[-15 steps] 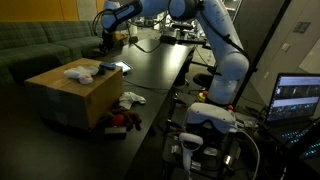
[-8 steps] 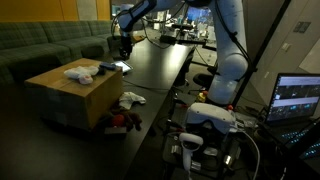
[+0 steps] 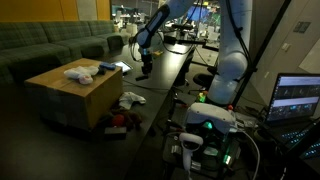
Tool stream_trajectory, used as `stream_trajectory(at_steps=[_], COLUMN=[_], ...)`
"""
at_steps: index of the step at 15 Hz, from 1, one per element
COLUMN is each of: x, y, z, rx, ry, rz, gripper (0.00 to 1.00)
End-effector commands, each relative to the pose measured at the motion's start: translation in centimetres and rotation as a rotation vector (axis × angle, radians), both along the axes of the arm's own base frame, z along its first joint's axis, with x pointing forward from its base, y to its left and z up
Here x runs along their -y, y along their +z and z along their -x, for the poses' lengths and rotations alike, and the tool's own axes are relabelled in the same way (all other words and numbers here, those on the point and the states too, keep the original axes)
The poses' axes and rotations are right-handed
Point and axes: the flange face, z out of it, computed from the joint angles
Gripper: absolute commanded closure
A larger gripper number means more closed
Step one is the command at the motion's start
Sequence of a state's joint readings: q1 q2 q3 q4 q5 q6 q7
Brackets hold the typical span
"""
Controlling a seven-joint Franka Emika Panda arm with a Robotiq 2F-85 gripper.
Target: Put the white towel on the table, then the blue sponge on the box, the right duster on the table, the moose doll on the box, the duster on the table, the turnip plushie on the box, the plastic on the table and finally the first left duster on the box
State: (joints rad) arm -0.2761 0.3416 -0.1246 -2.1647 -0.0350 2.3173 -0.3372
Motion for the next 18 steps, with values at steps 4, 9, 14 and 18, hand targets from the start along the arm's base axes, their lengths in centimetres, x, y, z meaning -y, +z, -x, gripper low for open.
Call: stream_trajectory(at_steps=[4, 9, 14, 18], x=[-4.2, -7.8, -9.5, -9.9], y=[-8.2, -13.6, -17.4, -19.0], z=[4.6, 3.9, 3.6, 3.0], rx=[-0.065, -0.036, 0.000, 0.064], ry=[0.037, 0.067, 0.049, 0.017], rz=[-0.035, -0.034, 0.006, 0.069], gripper=[0.69, 0.69, 0.69, 0.40])
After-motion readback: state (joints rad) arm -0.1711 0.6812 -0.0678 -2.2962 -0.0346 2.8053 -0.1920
